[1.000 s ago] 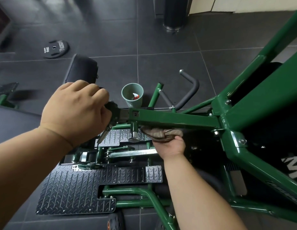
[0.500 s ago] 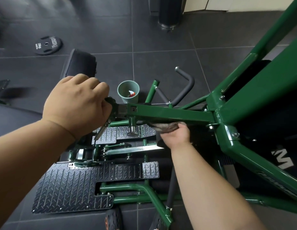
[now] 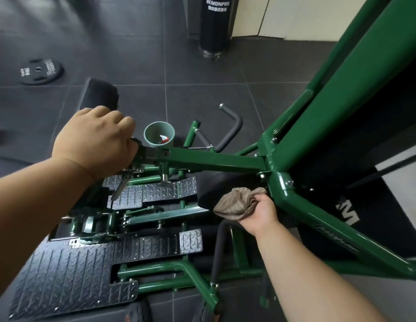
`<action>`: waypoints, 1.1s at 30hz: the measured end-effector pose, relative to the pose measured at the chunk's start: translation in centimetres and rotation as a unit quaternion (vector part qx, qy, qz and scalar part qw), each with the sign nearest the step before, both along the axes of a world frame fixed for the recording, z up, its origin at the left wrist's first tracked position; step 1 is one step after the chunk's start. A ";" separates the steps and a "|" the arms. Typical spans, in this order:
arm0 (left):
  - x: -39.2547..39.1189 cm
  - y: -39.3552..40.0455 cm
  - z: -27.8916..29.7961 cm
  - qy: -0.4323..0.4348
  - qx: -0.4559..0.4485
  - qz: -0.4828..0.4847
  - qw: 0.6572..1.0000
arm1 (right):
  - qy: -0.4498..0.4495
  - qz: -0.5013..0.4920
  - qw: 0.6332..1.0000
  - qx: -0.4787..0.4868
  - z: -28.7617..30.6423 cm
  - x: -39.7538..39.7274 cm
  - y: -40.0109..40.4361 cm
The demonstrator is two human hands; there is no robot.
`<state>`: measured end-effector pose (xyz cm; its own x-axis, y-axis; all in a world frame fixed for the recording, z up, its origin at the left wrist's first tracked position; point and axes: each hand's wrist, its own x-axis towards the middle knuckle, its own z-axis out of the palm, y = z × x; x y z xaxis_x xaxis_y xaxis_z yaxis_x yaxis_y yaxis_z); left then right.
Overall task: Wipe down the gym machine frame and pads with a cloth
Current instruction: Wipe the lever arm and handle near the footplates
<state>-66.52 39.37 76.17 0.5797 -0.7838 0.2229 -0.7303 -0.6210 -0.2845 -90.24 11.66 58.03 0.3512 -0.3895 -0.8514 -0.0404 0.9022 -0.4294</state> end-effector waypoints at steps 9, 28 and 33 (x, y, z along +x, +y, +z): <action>-1.0 -0.2 1.2 0.013 0.042 0.020 0.999 | 0.013 -0.008 0.999 -0.039 2.2 -6.8 -2.7; -0.2 0.6 0.3 0.010 -0.008 -0.058 0.998 | -0.016 -0.031 0.998 -0.061 4.8 -8.2 2.8; -0.6 0.1 0.9 0.025 0.022 -0.013 0.999 | -0.022 -0.032 0.997 -0.063 6.2 -9.3 2.9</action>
<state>-67.07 39.44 77.08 0.5687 -0.8069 0.1596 -0.7597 -0.5897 -0.2742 -99.50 14.60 64.21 0.3572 -0.5158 -0.7787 0.0370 0.8409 -0.5400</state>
